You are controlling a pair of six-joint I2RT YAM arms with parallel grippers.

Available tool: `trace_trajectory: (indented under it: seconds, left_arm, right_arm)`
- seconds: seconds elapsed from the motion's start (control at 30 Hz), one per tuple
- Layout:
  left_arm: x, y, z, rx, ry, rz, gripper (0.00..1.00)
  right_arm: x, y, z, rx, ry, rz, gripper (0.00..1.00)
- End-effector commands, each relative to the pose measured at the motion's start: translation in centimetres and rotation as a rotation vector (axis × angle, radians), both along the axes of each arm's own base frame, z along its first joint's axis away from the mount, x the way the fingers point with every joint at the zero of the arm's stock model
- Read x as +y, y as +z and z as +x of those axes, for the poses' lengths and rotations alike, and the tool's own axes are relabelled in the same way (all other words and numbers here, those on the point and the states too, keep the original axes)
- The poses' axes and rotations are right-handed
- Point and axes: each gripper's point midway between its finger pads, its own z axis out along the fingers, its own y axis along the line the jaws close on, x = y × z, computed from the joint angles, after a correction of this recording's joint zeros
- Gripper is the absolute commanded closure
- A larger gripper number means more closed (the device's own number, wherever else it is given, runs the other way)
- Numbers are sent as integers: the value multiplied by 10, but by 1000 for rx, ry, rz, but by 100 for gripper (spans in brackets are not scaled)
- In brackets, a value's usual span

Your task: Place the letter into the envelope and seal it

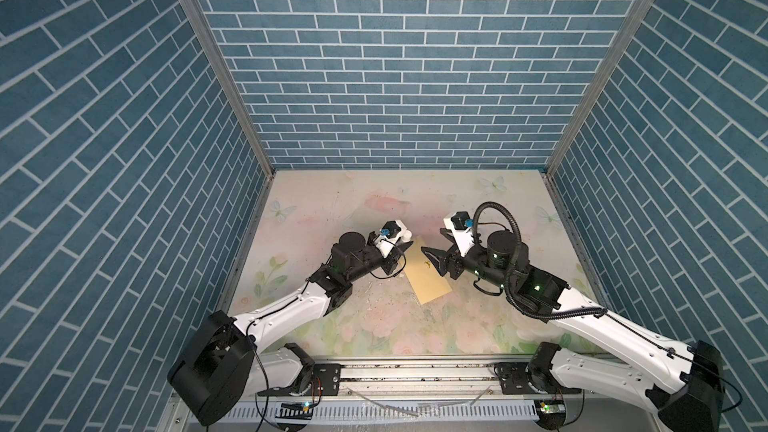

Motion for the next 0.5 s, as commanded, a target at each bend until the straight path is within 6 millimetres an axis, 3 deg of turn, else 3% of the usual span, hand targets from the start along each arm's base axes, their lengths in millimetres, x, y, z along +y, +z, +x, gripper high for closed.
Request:
trace_trajectory:
  seconds: [0.0, 0.47]
  left_arm:
    - [-4, 22, -4, -157, -28, 1, 100]
    - [-10, 17, -7, -153, -45, 5, 100]
  right_arm:
    - [9, 15, 0, 55, 18, 44, 24]
    - [33, 14, 17, 122, -6, 50, 31]
